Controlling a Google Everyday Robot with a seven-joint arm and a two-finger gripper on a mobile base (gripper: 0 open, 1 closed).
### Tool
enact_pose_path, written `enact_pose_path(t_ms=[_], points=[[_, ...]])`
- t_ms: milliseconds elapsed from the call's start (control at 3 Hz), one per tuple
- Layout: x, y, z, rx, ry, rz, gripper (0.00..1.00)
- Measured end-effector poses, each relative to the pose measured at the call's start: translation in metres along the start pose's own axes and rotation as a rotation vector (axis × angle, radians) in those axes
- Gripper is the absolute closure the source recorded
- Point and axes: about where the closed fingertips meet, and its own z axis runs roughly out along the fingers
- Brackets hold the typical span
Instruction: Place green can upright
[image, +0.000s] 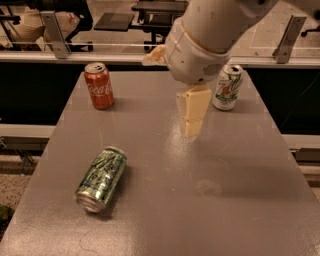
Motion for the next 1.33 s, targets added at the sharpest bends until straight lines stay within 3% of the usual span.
enact_pose_path(t_ms=[1000,1333], points=[[-0.081,0.011,0.061,-0.153,-0.081,-0.575,0.0],[-0.102,0.018,0.089,-0.211,-0.063,-0.756,0.0]])
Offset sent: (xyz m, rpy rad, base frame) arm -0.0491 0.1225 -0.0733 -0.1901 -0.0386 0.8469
